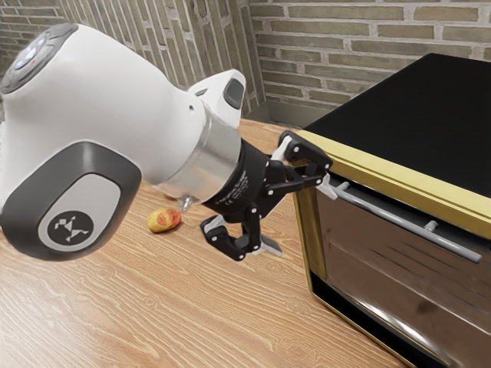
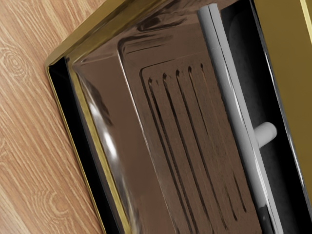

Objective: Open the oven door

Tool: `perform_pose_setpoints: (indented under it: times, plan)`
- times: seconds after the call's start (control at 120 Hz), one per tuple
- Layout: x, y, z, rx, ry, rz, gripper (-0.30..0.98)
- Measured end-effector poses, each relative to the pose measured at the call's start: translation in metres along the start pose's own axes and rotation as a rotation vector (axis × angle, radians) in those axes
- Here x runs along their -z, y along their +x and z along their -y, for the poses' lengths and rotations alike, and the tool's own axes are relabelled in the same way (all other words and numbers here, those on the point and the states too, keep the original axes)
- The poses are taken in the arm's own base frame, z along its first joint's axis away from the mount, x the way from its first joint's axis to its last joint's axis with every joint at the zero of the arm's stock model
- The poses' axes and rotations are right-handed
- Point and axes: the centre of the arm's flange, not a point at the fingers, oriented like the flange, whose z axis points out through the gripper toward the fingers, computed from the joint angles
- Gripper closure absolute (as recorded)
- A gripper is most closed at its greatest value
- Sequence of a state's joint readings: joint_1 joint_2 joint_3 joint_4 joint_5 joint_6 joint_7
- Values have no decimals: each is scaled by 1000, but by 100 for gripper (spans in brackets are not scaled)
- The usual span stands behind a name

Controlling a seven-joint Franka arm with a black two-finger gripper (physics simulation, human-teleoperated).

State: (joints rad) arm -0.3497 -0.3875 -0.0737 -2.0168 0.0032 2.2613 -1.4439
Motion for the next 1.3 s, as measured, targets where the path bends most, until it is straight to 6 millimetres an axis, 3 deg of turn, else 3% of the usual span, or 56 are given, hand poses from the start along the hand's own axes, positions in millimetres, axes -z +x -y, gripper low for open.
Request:
perform_pose_setpoints:
  times: [0.592,0.9,1.3]
  plan:
    - [-23,5,-29,-21,-6,6,0]
    - [-47,6,-25,-25,25,19,0]
    - [-58,14,-21,-15,36,23,0]
